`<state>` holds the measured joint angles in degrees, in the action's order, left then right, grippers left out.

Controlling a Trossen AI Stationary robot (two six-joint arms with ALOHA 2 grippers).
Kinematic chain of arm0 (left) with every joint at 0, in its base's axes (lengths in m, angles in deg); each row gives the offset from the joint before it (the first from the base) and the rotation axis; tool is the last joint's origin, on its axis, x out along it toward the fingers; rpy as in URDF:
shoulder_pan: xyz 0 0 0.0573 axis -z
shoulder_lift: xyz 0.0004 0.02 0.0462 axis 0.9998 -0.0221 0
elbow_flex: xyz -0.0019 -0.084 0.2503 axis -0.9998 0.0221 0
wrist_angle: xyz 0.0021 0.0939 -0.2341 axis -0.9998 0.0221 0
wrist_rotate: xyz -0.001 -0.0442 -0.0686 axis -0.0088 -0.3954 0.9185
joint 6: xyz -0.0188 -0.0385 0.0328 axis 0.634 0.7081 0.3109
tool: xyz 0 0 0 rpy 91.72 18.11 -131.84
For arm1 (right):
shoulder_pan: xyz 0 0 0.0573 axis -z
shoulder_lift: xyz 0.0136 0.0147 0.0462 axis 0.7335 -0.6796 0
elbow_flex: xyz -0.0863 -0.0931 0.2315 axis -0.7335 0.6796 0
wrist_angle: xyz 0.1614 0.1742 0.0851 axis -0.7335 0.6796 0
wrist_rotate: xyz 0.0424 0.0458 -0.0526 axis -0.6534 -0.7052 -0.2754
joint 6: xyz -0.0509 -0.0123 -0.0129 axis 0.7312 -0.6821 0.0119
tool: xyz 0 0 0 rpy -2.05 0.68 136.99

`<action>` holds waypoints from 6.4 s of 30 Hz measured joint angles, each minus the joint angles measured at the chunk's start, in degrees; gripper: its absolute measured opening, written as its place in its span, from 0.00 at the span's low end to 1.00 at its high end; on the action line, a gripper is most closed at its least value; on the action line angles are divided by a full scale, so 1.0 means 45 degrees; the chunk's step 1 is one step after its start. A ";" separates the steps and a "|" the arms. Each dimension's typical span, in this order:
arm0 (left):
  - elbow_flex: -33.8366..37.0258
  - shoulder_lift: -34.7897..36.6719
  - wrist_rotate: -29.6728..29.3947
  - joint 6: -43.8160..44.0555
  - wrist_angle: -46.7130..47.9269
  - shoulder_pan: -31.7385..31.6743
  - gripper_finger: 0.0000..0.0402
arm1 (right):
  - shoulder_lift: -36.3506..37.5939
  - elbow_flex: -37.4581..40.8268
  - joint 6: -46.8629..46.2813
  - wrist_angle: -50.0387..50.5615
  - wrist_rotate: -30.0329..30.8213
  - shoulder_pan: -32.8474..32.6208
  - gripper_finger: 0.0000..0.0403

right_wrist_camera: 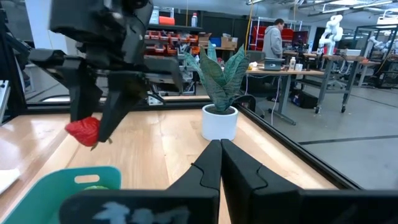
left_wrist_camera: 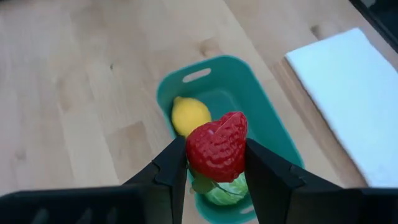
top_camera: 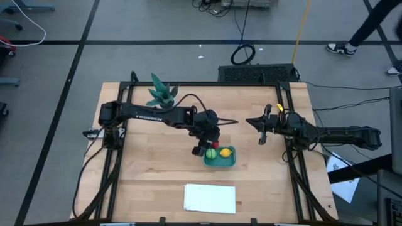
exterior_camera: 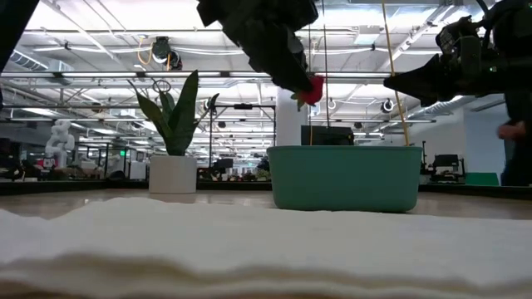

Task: Pick and placing Produce into tupperware
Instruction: Put the strawberry into the bin

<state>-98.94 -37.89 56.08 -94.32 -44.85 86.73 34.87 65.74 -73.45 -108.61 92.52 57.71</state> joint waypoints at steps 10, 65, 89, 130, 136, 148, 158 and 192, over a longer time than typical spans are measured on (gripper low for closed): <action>0.0000 0.0000 0.0012 0.2120 0.0271 -0.0302 0.32 | -0.0001 0.0000 0.0000 -0.0014 0.0000 0.0000 0.00; -0.5775 -0.4027 -0.1933 -0.0961 0.4294 0.1671 0.30 | -0.0001 0.0000 0.0238 0.0142 -0.0001 0.0000 0.00; -0.5537 -0.4881 -0.0221 -0.1289 0.3317 0.1548 0.30 | -0.0147 0.0000 0.0238 0.0137 -0.0005 0.0000 0.00; -0.5537 -0.4877 0.0012 0.1286 0.3379 0.1020 0.30 | -0.0147 0.0000 0.0013 0.0132 -0.0005 0.0000 0.00; -0.5537 -0.4877 0.0023 0.1320 0.3401 0.1020 0.31 | -0.0147 0.0000 0.0005 0.0132 -0.0007 0.0000 0.00; -0.5537 -0.4875 0.0831 0.2073 0.3391 0.0854 0.30 | -0.0147 0.0000 0.0009 0.0132 -0.0005 0.0000 0.00; -0.5537 -0.4872 0.1908 0.3012 0.3672 0.0752 0.30 | -0.0147 0.0000 0.0010 0.0137 -0.0010 0.0000 0.00; -0.4114 -0.4857 0.1436 0.2439 0.2537 0.0471 0.31 | -0.0147 0.0000 0.0238 0.0142 -0.0058 0.0000 0.00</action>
<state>-117.45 -59.75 62.54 -83.35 -33.44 88.85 34.21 65.74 -72.38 -107.98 92.25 57.71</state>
